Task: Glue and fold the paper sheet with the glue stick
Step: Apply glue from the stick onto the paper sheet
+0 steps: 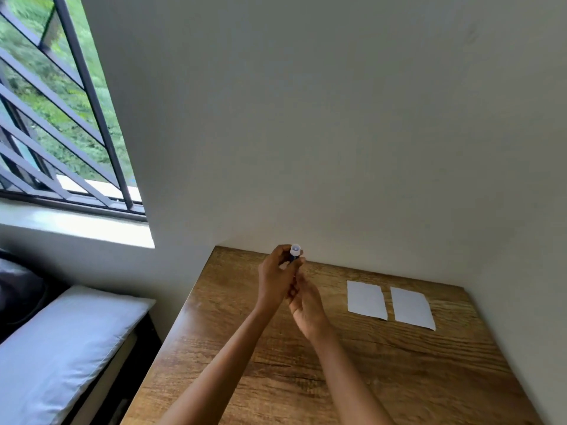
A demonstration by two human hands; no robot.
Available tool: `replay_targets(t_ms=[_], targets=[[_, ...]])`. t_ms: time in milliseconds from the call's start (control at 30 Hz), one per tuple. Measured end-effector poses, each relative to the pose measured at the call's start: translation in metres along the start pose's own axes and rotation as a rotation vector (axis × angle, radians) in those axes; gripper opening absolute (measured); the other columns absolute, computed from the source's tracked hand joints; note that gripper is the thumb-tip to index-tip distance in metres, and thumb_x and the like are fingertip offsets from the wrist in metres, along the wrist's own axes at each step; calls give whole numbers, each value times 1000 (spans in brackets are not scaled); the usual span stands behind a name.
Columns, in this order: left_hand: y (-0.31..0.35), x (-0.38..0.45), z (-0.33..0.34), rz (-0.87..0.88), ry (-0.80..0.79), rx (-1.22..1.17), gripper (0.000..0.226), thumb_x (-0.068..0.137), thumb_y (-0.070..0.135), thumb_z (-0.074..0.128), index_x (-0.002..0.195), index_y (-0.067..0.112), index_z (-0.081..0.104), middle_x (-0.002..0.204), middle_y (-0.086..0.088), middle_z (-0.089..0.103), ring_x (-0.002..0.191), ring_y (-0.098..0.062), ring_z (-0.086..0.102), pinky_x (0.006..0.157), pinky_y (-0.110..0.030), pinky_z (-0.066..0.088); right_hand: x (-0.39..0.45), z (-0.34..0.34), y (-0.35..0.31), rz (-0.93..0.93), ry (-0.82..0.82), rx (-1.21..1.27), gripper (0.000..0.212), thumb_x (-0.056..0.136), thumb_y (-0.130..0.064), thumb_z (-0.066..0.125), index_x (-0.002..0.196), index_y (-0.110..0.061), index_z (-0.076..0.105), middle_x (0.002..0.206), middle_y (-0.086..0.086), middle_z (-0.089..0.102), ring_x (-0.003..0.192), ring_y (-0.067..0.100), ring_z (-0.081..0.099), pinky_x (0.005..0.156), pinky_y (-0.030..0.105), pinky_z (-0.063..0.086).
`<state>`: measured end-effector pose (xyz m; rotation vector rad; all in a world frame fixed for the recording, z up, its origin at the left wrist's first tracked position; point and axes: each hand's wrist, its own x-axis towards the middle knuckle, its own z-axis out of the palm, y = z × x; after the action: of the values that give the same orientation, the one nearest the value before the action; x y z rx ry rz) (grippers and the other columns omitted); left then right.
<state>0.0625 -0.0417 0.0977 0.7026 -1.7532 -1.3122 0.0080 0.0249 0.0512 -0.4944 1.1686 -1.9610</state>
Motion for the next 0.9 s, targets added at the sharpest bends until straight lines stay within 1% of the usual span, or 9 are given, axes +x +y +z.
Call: replay_targets(t_ms=[133, 233, 367, 433, 533, 600, 700, 800, 900], targets=[[25, -6, -8, 7, 34, -63, 16, 80, 26, 70, 95, 21, 65, 82, 12, 70, 77, 8, 64, 64, -8, 49, -16, 14, -16, -18, -75, 197, 26, 93, -23, 47, 105, -10, 66, 92, 6, 68, 83, 12, 64, 72, 22, 53], [40, -12, -17, -13, 87, -139, 13, 82, 31, 69, 93, 26, 63, 84, 13, 69, 75, -7, 67, 64, -18, 52, -26, 25, -26, -11, -148, 231, 29, 98, -19, 40, 109, -7, 64, 90, 7, 67, 81, 13, 64, 73, 23, 54], [57, -22, -29, 102, 2, -124, 10, 83, 29, 67, 92, 27, 63, 87, 12, 70, 74, -5, 67, 65, -20, 54, -38, 40, -42, 17, -163, 253, 33, 99, -28, 36, 106, -12, 65, 86, 8, 61, 76, 13, 60, 67, 25, 50], [65, -26, -36, 206, -70, -92, 10, 84, 25, 66, 93, 20, 65, 88, 10, 72, 84, 6, 65, 68, -9, 50, -46, 49, -51, 29, -118, 202, 36, 95, -37, 40, 91, -14, 68, 68, 2, 63, 60, 9, 60, 54, 20, 49], [73, -30, -45, 249, -179, -96, 10, 85, 24, 64, 94, 18, 63, 90, 7, 73, 91, 5, 65, 72, -13, 53, -52, 58, -57, 139, -19, 115, 52, 93, -45, 41, 49, -18, 50, 39, -7, 38, 33, 5, 33, 33, 18, 30], [74, -35, -49, 246, -190, -132, 10, 86, 19, 63, 97, 19, 64, 94, 10, 73, 95, 3, 65, 75, -18, 55, -59, 62, -57, 117, -17, 121, 47, 92, -48, 41, 63, -15, 57, 46, -4, 49, 39, 6, 44, 38, 18, 37], [74, -43, -55, 189, -74, -220, 14, 87, 14, 62, 97, 23, 64, 96, 14, 72, 95, 1, 66, 75, -19, 55, -70, 68, -50, 9, -174, 223, 42, 97, -42, 35, 111, -13, 62, 89, 4, 69, 78, 12, 65, 64, 24, 52], [78, -48, -59, 164, -81, -288, 17, 86, 13, 63, 94, 28, 63, 96, 11, 73, 94, -3, 67, 74, -20, 55, -79, 65, -42, -37, -210, 291, 36, 100, -32, 35, 107, -14, 66, 88, 3, 68, 79, 12, 63, 68, 25, 52], [85, -52, -64, 227, -231, -286, 16, 87, 11, 62, 97, 23, 64, 99, 7, 73, 96, -4, 67, 77, -18, 54, -88, 70, -45, -50, -149, 286, 36, 92, -42, 44, 103, -15, 66, 89, 4, 64, 75, 13, 59, 63, 25, 46]])
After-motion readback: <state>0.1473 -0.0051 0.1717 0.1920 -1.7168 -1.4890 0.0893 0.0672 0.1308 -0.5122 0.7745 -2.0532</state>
